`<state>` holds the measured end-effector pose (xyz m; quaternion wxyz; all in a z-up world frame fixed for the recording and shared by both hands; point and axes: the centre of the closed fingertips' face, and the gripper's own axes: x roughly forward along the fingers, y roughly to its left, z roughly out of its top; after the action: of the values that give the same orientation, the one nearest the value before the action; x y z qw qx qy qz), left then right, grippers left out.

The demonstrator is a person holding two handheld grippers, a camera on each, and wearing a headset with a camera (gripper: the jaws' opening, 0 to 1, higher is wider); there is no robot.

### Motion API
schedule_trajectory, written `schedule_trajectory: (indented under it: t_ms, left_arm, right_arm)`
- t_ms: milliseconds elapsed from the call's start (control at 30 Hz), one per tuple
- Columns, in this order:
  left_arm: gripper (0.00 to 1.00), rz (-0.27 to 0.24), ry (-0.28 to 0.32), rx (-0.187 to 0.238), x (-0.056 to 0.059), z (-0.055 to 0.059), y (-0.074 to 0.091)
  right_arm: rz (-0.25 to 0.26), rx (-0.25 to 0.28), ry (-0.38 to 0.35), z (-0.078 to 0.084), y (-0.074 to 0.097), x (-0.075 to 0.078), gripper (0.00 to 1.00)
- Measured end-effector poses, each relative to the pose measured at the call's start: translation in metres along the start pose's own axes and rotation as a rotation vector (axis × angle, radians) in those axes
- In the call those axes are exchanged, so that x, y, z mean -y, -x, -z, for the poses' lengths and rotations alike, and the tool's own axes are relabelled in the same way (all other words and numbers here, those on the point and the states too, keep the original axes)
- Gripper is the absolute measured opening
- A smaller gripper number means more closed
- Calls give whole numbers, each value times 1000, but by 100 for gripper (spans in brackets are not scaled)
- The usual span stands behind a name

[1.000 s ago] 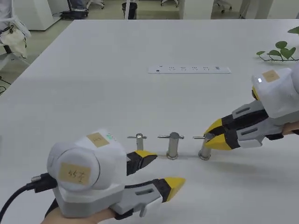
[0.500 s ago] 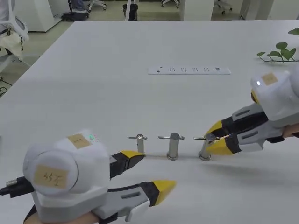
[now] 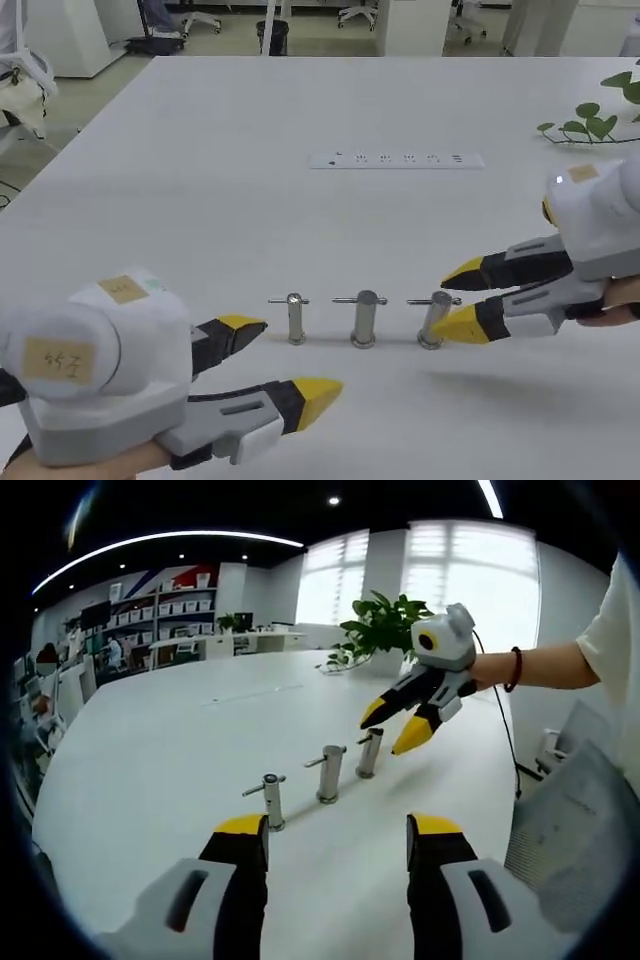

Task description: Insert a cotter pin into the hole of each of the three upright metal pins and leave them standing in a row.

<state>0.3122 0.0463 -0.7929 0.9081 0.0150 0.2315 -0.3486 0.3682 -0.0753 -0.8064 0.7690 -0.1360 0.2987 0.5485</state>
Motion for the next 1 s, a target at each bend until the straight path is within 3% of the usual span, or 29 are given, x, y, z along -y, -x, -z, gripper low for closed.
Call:
schedule_trajectory:
  t_ms: [267, 533, 1000]
  left_arm:
    - [61, -17, 9, -11, -7, 0, 7]
    - [67, -41, 18, 8, -10, -8, 21]
    - [77, -87, 53, 2, -18, -8, 39]
  right_arm:
    - [82, 31, -41, -4, 15, -12, 61]
    - [163, 90, -112, -10, 36, -24, 65]
    - [241, 148, -224, 4, 51, -44, 77]
